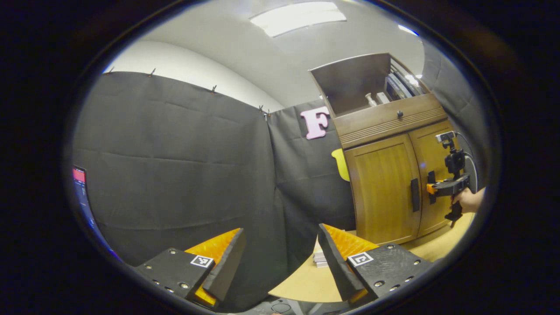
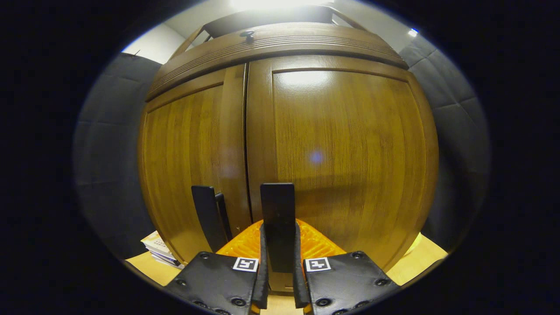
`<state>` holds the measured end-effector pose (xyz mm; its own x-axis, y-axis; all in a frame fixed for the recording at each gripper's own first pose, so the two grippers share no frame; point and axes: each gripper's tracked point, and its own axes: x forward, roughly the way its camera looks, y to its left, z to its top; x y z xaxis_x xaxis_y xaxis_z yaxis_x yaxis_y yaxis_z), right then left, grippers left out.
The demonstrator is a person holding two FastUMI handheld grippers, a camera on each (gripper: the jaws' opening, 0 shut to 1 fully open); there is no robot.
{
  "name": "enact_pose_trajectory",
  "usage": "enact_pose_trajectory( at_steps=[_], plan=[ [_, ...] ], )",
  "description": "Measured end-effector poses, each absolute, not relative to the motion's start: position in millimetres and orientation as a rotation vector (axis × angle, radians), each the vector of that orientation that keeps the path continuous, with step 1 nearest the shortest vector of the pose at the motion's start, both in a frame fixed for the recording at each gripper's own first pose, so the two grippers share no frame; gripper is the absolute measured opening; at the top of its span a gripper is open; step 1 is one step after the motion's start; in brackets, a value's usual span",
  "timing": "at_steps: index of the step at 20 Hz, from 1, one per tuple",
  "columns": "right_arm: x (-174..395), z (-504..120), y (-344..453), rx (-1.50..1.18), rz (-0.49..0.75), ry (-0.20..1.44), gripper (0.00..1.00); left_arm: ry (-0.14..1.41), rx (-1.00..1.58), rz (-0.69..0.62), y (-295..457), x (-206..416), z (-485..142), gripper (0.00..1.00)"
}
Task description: Open the right door of the double-door shoe cabinet with the right hand, and open the left door with the left hand.
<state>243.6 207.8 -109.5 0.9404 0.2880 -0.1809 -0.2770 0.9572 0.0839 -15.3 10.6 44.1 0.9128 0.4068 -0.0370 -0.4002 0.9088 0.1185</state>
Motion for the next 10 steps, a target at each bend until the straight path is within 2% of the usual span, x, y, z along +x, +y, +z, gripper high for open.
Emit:
enact_pose_trajectory(
  at_steps=[1,2,10],
  plan=[
    [242.3,-108.9,208.7,0.065,0.284,0.199,0.22,0.061,0.11,0.412,11.2,-15.7,44.5,0.96],
    [238.9,-108.7,206.5,0.054,0.284,0.207,0.11,0.057,0.112,0.409,11.2,-15.2,44.6,0.96],
    [201.7,-102.3,193.9,0.072,0.325,0.208,0.14,0.037,0.086,0.353,13.3,-13.6,50.2,0.96]
  ],
)
